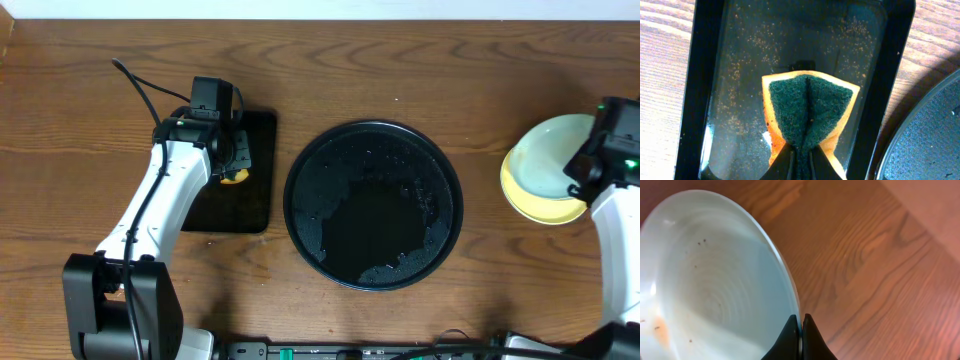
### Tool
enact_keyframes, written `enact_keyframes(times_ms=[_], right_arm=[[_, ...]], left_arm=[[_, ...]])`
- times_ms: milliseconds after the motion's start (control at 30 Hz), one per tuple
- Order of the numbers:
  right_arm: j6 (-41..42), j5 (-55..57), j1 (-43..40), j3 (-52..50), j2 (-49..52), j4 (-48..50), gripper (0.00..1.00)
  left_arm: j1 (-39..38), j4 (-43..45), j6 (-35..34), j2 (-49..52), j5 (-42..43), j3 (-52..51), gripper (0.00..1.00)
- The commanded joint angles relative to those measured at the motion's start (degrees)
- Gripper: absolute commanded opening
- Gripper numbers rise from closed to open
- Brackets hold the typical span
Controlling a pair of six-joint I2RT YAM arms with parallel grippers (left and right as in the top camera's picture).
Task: Clean dirty plates on tray and stack at the side
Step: 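Carry the pale-green plate with the right gripper onto the yellow plate stack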
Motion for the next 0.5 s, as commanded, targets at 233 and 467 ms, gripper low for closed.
enact_keyframes(times_ms=[233,467], right_arm=[[1.73,-8.55,-3.76,0.66,4.63,2.25,0.53],[-1.88,-32.22,-3.67,0.66,4.63,0.22,0.58]], left_arm=[[0.15,-0.04,1.40,0.28,-0.70,-0.28,0.08],[0.15,-0.39,1.66,0.33,0.17,-0.35,0.08]])
